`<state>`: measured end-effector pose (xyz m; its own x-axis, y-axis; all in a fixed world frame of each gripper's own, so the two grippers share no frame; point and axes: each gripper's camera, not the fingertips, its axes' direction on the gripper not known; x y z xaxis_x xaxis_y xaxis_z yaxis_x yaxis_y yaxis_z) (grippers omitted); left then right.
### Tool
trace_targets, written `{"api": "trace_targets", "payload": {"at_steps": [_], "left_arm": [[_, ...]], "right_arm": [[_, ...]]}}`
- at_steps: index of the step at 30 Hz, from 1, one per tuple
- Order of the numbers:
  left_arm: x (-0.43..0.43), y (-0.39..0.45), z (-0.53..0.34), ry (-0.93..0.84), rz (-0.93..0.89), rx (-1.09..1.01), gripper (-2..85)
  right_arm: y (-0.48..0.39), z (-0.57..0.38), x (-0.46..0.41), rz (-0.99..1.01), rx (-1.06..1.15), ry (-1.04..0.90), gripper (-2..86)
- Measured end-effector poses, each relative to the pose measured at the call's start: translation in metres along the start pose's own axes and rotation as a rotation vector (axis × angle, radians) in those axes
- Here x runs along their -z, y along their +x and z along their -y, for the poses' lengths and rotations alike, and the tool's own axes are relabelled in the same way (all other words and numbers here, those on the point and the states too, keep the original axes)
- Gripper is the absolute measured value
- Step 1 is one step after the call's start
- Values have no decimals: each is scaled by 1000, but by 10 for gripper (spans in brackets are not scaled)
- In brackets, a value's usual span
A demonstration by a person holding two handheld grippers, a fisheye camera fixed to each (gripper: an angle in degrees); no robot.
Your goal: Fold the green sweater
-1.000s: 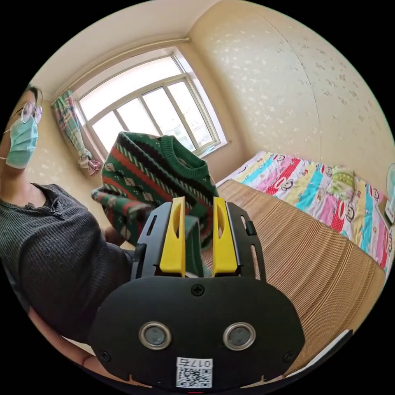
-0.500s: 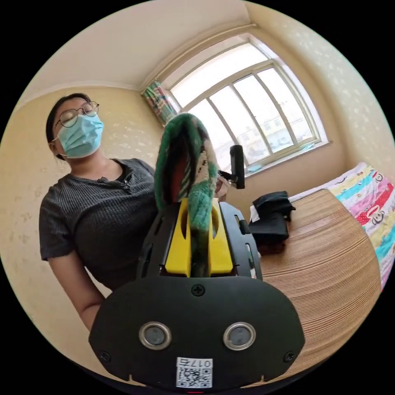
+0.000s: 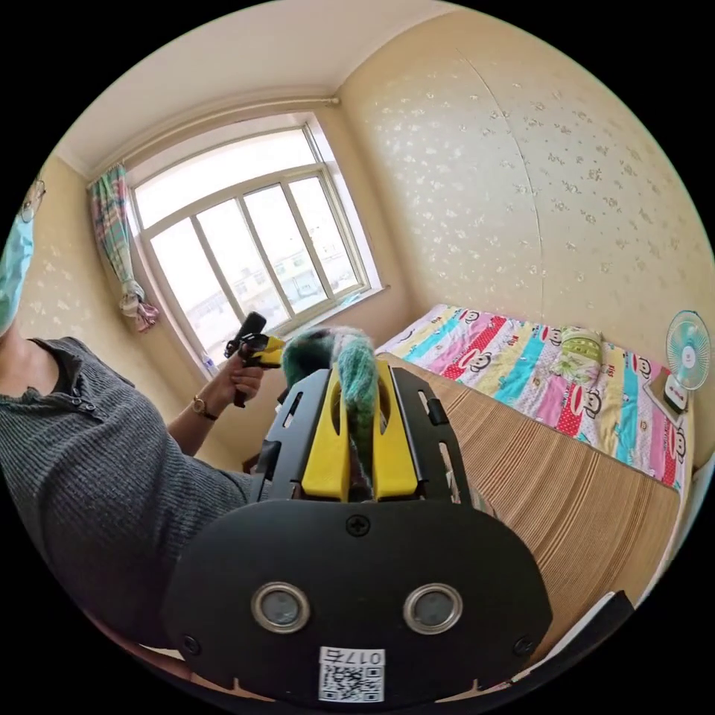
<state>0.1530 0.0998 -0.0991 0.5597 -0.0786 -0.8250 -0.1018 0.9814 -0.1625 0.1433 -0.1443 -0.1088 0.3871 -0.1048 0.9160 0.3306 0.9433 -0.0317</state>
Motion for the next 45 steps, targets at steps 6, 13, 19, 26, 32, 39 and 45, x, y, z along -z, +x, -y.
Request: {"api": "trace_targets", "payload": {"at_steps": [6,13,19,26,32,39,45], "left_arm": [[-95,82,6,-146,270,-169,181],[-160,122,21,-196,475,-290,190],[-181,126,23,-239,528,-342,106],[-114,92,55,-65,-201,-264,43],[-72,110,80,88,-387,-294,40],[-30,172,102,144,-394,-448,40],[-5,233,114,133,-300,-608,40]], "right_arm": [[-32,20,-10,-158,50,-46,58],[-65,25,-5,-244,114,-41,59],[-68,15,16,-143,89,24,60],[-49,-11,65,-14,76,144,72],[-50,-62,99,42,40,284,69],[-37,-132,49,167,-120,51,135],[-42,-115,-16,-152,-9,-150,161]]}}
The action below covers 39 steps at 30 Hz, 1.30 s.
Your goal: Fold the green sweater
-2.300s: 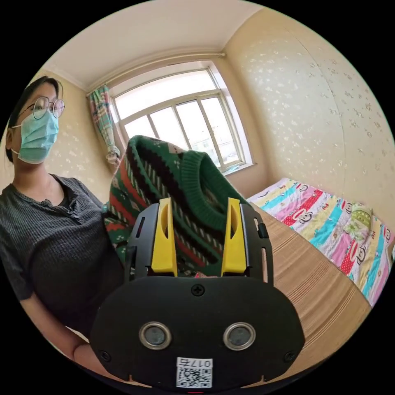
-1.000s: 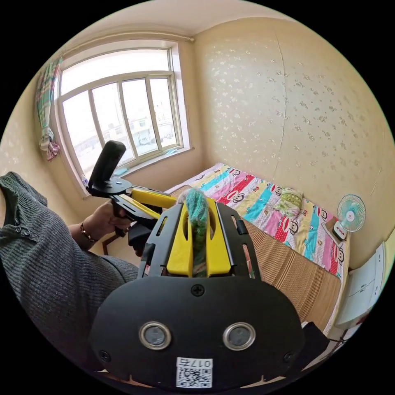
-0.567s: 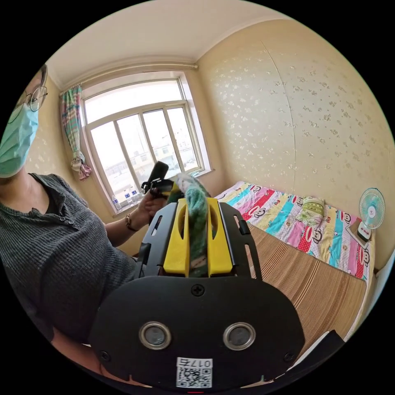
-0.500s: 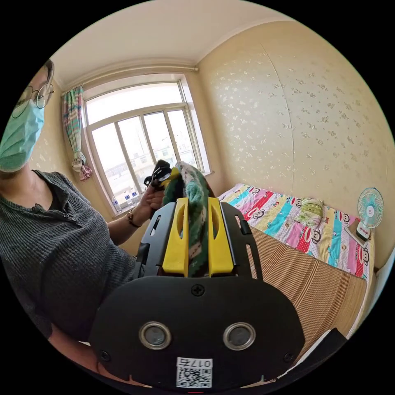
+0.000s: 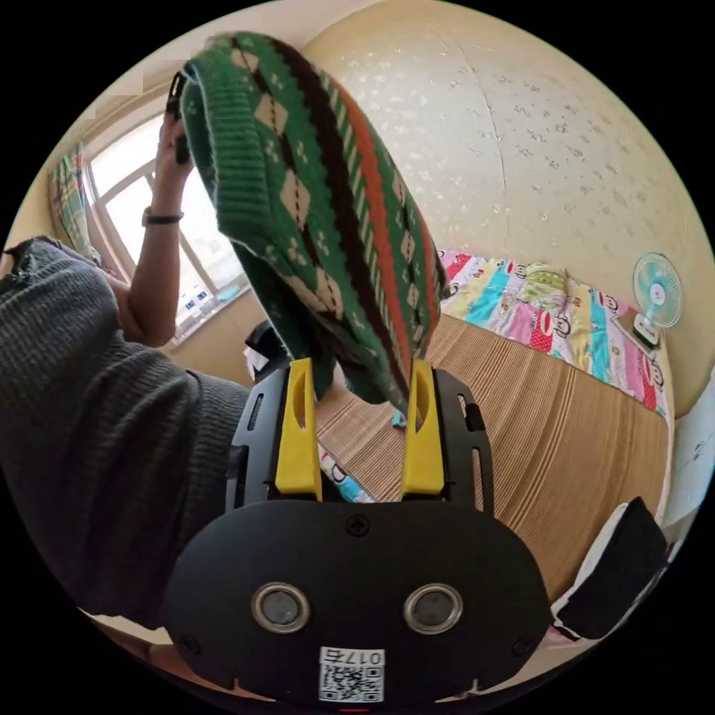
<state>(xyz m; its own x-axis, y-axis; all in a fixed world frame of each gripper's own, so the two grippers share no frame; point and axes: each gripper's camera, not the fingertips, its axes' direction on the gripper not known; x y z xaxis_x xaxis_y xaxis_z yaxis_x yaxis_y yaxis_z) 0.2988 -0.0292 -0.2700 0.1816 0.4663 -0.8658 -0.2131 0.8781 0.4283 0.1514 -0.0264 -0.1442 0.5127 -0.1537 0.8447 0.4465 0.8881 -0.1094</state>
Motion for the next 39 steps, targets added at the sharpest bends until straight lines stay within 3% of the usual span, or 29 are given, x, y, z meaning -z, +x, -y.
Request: {"api": "trace_targets", "payload": {"at_steps": [3,7,10,12,14,20,24,28,31,33,36,39], "left_arm": [[11,4,11,32,28,13,40],[60,4,17,72,245,-44,41],[113,-16,8,70,361,-21,42],[139,-40,-6,43,375,64,42],[158,-56,-44,-18,443,46,42],[186,-83,-165,-60,314,319,42],[171,-76,-159,-95,303,262,42],[158,-133,-106,-130,310,320,42],[138,-215,-67,-323,402,418,42],[126,-280,-53,-406,409,482,42],[126,-412,-59,-374,454,701,43],[156,-530,-105,-248,710,1067,52]], "right_arm": [[3,32,-28,39,48,-118,133],[22,47,0,-230,-41,-54,58],[69,39,62,-330,-246,110,47],[101,27,121,-236,-378,323,42],[111,22,157,-132,-366,428,39],[110,5,210,-122,-313,485,37],[119,22,238,-180,-327,405,36],[158,53,257,-189,-375,418,37],[212,95,242,-250,-413,342,38],[283,140,194,-338,-464,167,40],[402,184,92,-359,-581,-28,46],[500,198,-25,-361,-672,-207,62]]}}
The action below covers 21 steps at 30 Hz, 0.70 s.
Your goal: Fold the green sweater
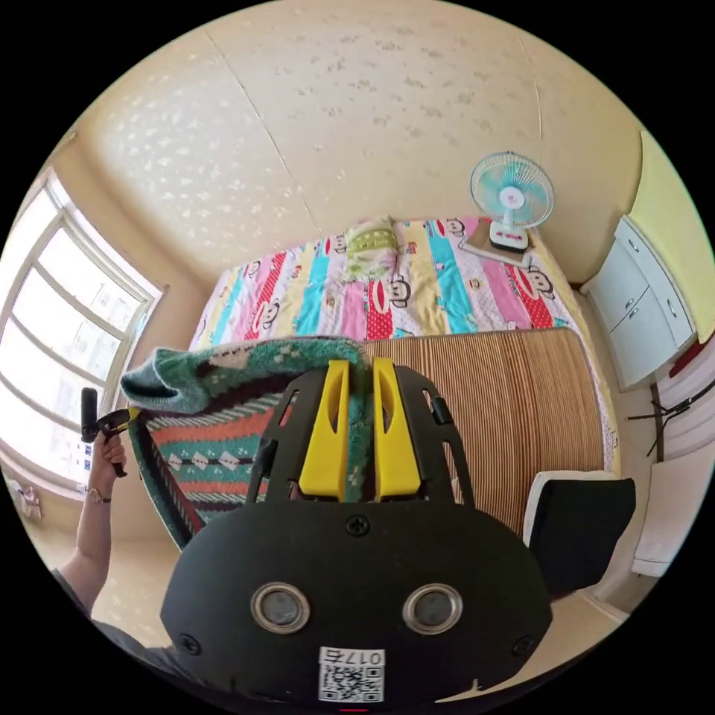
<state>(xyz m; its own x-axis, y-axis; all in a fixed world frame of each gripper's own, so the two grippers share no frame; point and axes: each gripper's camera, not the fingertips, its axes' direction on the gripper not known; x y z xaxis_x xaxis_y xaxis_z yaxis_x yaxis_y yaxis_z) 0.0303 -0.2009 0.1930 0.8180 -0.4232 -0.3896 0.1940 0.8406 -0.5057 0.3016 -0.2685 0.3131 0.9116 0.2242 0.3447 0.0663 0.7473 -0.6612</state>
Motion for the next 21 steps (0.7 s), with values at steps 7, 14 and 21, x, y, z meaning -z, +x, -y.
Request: {"api": "trace_targets", "payload": {"at_steps": [7,14,21], "left_arm": [[-84,-107,-40,5,384,162,96],[-212,-178,-133,-376,482,38,170],[-186,-185,-115,-426,493,-118,80]], "right_arm": [[9,-45,-154,52,73,-278,102],[12,-120,-275,103,268,-520,141],[41,-78,-297,149,359,-575,44]]}}
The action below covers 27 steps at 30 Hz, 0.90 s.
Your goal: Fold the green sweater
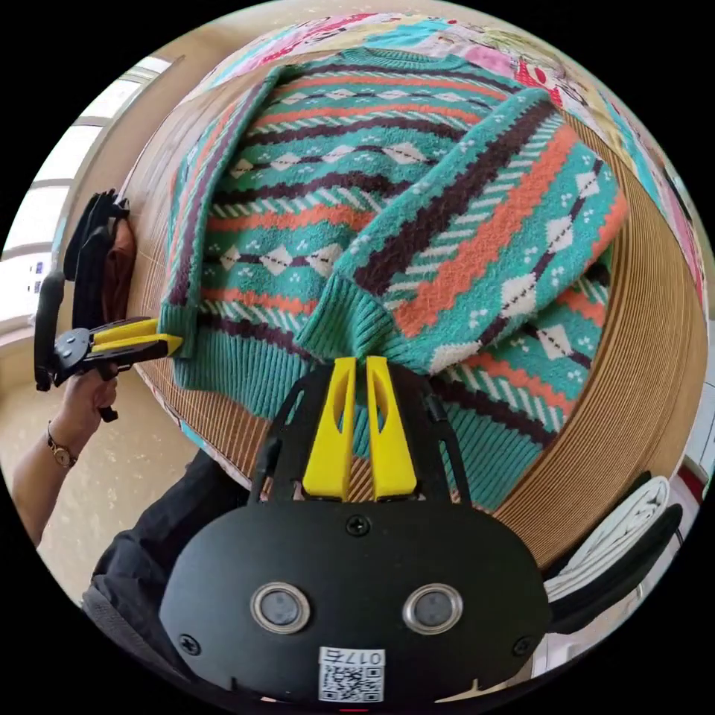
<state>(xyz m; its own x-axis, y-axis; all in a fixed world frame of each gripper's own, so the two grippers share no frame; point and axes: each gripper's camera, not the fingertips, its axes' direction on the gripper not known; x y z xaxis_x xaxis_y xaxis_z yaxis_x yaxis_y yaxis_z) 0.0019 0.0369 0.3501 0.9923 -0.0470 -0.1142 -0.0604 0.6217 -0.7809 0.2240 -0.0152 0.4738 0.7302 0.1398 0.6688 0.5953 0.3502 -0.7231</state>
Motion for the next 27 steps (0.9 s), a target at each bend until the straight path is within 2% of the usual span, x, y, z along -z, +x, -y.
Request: {"api": "trace_targets", "payload": {"at_steps": [1,3,4,6,7,8,9,10,11,12,13,14,15,16,17,20,22,24,26,27], "left_arm": [[27,-22,-5,25,-76,-26,63],[80,-70,-21,110,-196,-5,56],[121,-111,-37,221,-297,52,56],[184,-180,-79,464,-437,206,57],[217,-226,-119,673,-508,353,55],[233,-266,-165,872,-597,537,50],[235,-283,-188,963,-645,626,45],[233,-305,-229,1120,-691,750,31],[225,-314,-255,1170,-647,829,12],[221,-315,-260,1145,-605,859,12],[206,-314,-259,1028,-518,893,12],[183,-307,-243,881,-480,863,39],[169,-302,-232,805,-480,829,52],[139,-289,-205,663,-494,754,89],[111,-273,-177,552,-500,681,116],[54,-226,-99,314,-404,462,139],[33,-198,-58,201,-285,340,150],[16,-176,-29,112,-166,245,152],[7,-155,-19,48,68,183,136],[7,-150,-21,45,106,151,124]], "right_arm": [[15,-1,14,83,-19,32,40],[91,-19,76,493,-128,226,34],[111,-27,93,591,-153,297,32],[196,-77,167,788,-279,683,29],[216,-94,183,794,-324,788,28],[252,-132,209,786,-449,989,27],[281,-172,222,774,-621,1182,26],[293,-193,223,775,-707,1282,25],[306,-226,219,759,-838,1428,23],[313,-243,212,711,-954,1446,23],[314,-245,208,677,-995,1413,25],[314,-236,198,603,-1012,1296,30],[308,-213,183,549,-977,1120,39],[305,-198,174,530,-952,1023,49],[294,-165,153,487,-882,833,70],[261,-81,102,306,-698,471,116],[242,-34,76,181,-580,296,129],[214,15,46,-55,-436,108,136],[196,29,38,-188,-383,70,132],[189,30,36,-203,-386,57,117]]}}
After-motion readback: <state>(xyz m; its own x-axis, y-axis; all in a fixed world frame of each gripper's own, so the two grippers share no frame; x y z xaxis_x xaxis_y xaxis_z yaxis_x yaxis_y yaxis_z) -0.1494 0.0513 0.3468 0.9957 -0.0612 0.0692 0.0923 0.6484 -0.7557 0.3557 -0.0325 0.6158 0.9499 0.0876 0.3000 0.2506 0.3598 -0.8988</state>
